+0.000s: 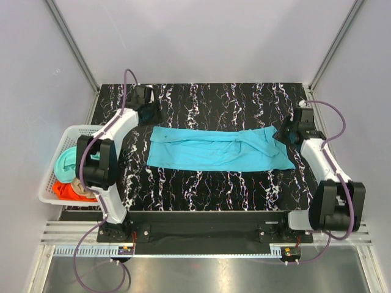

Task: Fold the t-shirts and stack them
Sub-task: Fold the tshirt

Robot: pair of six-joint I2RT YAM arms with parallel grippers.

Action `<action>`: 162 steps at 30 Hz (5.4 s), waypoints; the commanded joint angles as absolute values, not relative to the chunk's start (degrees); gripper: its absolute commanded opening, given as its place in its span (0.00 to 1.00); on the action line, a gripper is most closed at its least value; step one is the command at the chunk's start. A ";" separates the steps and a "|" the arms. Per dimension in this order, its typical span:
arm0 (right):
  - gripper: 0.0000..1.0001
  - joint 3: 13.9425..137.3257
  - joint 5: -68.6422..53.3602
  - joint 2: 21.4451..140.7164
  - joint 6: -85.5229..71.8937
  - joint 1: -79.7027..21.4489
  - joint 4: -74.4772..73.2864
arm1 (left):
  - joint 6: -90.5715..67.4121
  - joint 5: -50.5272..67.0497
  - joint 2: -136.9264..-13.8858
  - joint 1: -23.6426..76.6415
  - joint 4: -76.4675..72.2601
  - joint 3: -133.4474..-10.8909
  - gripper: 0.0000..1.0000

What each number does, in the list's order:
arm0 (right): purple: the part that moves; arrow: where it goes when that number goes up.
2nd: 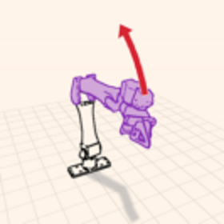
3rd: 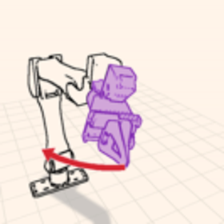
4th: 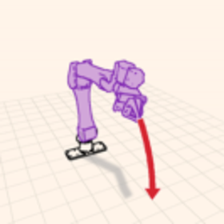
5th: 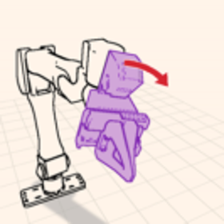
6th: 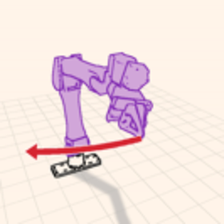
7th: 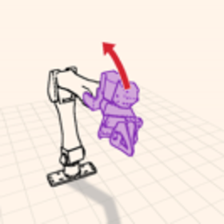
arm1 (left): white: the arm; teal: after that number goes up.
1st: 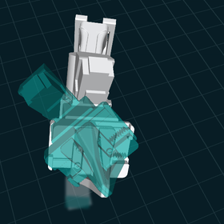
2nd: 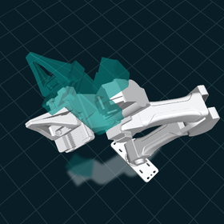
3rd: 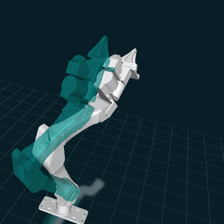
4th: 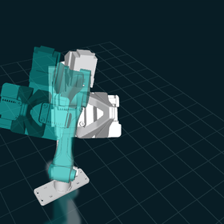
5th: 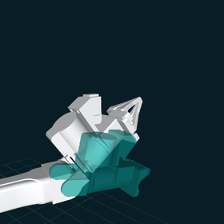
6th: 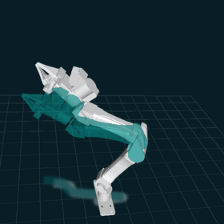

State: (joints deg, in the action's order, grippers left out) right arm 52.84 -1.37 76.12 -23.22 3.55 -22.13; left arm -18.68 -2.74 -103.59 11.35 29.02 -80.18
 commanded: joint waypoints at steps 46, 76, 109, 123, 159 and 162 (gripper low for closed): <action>0.00 86.23 -27.79 107.68 9.41 -3.86 -35.94 | -24.25 -2.89 -116.19 12.13 39.28 -88.07 0.56; 0.41 70.66 -10.76 86.92 -16.66 -7.65 -37.35 | -31.71 19.02 -99.15 26.62 19.81 -74.81 0.64; 0.40 74.27 2.64 105.38 -29.36 4.83 -35.60 | -57.22 24.87 -124.80 42.10 3.60 -91.05 0.70; 0.39 72.42 0.62 105.38 -30.14 4.75 -34.89 | -58.09 25.05 -126.30 42.89 4.31 -91.76 0.66; 0.00 56.61 -2.37 86.75 -25.49 4.83 -33.14 | -53.09 21.54 -124.54 43.59 12.21 -94.66 0.00; 0.00 56.34 -1.50 86.66 -25.31 4.75 -33.66 | -52.56 21.88 -124.80 43.59 13.45 -94.83 0.00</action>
State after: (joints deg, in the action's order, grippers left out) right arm 56.53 -2.52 88.58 -26.28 4.56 -33.69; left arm -54.46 23.07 -128.62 43.33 11.57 -92.25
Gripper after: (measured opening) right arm 0.011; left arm 0.012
